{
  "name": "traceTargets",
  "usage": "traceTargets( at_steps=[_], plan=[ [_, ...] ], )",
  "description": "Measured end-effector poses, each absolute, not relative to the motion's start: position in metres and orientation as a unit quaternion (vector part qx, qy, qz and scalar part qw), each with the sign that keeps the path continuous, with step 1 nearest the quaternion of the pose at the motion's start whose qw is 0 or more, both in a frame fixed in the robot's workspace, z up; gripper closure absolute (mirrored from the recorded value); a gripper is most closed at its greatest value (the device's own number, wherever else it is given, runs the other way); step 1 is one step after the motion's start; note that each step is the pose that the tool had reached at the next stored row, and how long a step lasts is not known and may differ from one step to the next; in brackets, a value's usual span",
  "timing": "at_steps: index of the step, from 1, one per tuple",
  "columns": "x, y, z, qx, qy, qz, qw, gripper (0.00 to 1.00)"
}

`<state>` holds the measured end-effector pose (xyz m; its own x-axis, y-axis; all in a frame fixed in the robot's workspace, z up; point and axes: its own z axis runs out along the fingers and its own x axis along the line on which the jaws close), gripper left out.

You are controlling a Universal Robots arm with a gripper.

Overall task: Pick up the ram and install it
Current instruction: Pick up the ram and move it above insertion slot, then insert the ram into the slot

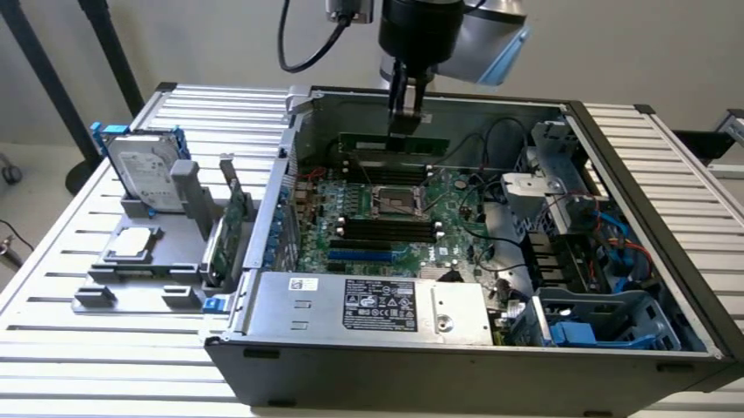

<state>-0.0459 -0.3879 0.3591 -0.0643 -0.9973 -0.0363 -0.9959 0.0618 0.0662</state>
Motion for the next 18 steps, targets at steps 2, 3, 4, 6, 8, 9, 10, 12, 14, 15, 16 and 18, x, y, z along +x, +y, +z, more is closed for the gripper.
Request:
traceTargets(
  at_steps=[2, 3, 4, 6, 8, 9, 10, 12, 14, 15, 16, 18],
  plan=[
    [-0.043, -0.382, 0.355, 0.684, -0.729, -0.037, 0.010, 0.86],
    [-0.042, -0.379, 0.354, 0.684, -0.729, -0.037, 0.009, 0.86],
    [-0.041, -0.377, 0.352, 0.684, -0.729, -0.037, 0.009, 0.86],
    [-0.040, -0.373, 0.348, 0.684, -0.729, -0.037, 0.010, 0.86],
    [-0.040, -0.371, 0.346, 0.684, -0.729, -0.037, 0.009, 0.86],
    [-0.040, -0.371, 0.346, 0.684, -0.729, -0.037, 0.009, 0.86],
    [-0.040, -0.371, 0.346, 0.684, -0.729, -0.037, 0.009, 0.86],
    [-0.040, -0.371, 0.346, 0.683, -0.729, -0.037, 0.009, 0.86],
    [-0.040, -0.371, 0.346, 0.683, -0.729, -0.037, 0.009, 0.86],
    [-0.040, -0.371, 0.346, 0.683, -0.729, -0.037, 0.009, 0.86],
    [-0.040, -0.371, 0.346, 0.683, -0.730, -0.037, 0.009, 0.86],
    [-0.040, -0.371, 0.346, 0.683, -0.730, -0.037, 0.009, 0.86]
  ],
)
